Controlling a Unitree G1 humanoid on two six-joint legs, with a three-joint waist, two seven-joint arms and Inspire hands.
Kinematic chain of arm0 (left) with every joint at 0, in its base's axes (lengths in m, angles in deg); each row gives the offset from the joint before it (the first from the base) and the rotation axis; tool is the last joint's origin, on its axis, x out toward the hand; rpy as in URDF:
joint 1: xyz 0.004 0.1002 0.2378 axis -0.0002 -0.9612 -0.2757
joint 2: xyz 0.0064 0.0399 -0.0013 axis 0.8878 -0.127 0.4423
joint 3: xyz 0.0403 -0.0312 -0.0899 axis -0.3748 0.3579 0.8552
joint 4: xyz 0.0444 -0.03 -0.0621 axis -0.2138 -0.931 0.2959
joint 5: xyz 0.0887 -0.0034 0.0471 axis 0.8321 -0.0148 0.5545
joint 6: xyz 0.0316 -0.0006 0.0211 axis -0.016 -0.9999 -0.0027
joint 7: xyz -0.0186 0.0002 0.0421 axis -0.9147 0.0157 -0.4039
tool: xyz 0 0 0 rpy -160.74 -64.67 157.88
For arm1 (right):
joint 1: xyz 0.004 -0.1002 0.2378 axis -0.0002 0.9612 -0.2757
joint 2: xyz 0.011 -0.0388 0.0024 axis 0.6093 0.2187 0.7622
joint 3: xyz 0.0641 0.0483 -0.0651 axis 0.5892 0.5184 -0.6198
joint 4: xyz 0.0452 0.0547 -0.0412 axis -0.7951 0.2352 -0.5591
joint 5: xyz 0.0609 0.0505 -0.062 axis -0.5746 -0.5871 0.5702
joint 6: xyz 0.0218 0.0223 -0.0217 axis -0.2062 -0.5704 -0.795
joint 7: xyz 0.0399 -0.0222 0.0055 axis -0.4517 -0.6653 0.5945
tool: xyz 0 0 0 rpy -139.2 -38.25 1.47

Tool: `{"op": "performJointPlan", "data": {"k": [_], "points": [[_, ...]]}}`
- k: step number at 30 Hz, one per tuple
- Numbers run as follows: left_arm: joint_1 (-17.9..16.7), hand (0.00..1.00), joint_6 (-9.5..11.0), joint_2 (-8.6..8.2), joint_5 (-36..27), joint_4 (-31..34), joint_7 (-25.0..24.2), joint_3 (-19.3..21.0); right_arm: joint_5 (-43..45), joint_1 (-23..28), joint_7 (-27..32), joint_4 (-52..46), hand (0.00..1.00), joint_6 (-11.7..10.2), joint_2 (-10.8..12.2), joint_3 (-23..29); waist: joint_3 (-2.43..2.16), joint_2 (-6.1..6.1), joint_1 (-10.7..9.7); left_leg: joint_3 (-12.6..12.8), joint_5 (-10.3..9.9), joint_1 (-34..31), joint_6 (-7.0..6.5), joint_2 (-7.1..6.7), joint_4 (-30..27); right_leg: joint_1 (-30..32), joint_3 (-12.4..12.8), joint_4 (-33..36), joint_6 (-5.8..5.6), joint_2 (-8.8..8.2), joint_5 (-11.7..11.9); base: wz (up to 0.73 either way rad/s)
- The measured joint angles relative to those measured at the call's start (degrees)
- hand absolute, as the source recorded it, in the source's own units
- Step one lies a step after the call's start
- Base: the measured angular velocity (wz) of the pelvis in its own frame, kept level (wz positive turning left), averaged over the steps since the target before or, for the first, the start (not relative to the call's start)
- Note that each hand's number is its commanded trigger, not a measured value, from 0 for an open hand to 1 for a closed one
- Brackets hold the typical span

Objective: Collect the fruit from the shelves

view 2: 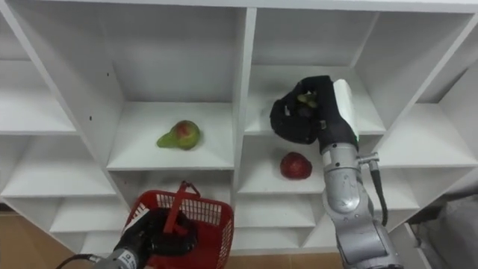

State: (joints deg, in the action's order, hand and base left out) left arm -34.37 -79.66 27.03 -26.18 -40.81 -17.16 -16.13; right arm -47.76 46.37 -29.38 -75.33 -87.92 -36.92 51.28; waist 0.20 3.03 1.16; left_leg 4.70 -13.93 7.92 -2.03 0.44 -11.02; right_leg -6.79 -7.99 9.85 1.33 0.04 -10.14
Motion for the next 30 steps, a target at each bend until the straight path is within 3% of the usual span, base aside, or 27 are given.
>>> {"op": "performJointPlan", "data": {"k": [13, 20, 30], "points": [[0.0, 1.00, 0.1, -1.24, -2.2, 1.1, 0.2, -0.1, -2.0, 2.0, -1.8, -11.3, 1.00, 0.0, 0.0, -0.2, 0.05, -0.70, -0.7, 0.1, 0.0, -1.2, 0.00, 0.02, -0.4, 1.2, 0.1, 0.1, 0.05, 0.04, 0.0, 0.00], [-0.1, 1.00, 0.1, -1.34, -2.1, 1.1, -0.2, 0.1, -2.2, 3.2, -5.8, -13.8, 1.00, 0.2, -0.1, -0.2, 0.07, -1.21, -0.6, 1.6, 0.0, -1.0, 0.00, 0.20, -0.1, 1.9, 1.6, 0.6, 0.04, 0.24, 0.0, -0.12], [-0.4, 1.00, 0.0, -1.47, -1.9, 1.1, -2.0, 1.2, -2.5, 3.4, -12.0, -15.5, 1.00, 1.5, -0.1, 0.1, -0.08, -0.96, 0.0, 3.0, 0.0, -0.6, 0.00, 0.34, -0.1, 2.7, 2.6, 1.1, 0.09, 0.35, 0.1, -0.07]]}}
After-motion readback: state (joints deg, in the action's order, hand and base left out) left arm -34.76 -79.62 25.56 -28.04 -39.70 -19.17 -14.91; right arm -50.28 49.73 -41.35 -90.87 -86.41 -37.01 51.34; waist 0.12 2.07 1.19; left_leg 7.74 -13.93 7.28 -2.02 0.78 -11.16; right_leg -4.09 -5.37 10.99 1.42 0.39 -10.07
